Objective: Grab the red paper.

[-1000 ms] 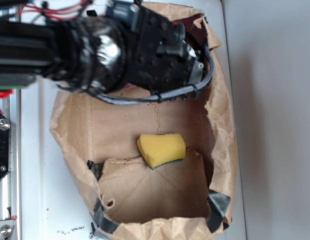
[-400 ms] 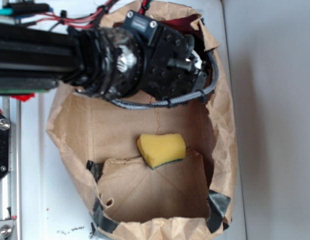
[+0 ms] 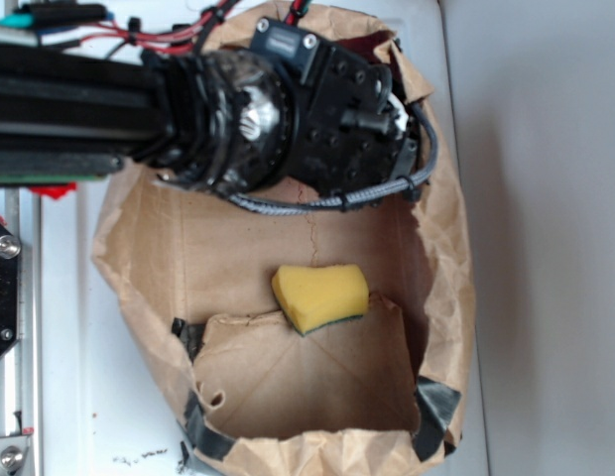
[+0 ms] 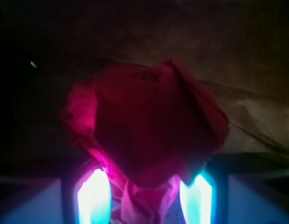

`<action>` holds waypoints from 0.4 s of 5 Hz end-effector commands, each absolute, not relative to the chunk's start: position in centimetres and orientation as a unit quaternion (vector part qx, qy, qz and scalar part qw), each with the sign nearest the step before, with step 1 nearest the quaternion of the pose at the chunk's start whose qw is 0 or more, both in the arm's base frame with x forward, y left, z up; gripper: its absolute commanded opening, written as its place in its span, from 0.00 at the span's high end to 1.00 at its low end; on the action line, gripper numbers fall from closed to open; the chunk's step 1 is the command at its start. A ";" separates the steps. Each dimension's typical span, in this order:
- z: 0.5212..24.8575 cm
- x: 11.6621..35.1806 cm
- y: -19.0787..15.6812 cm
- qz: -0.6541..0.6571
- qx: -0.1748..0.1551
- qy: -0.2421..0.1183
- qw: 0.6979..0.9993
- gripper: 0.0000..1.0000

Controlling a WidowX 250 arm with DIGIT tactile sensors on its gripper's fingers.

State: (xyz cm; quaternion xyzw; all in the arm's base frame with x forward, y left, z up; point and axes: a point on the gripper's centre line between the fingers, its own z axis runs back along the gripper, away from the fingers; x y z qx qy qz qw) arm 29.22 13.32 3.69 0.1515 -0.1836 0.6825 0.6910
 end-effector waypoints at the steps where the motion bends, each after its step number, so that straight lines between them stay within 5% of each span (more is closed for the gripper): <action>1: 9.2 28.1 13.6 0.657 0.103 -0.216 0.715 1.00; 2: 11.6 27.1 12.7 0.635 0.077 -0.205 0.741 1.00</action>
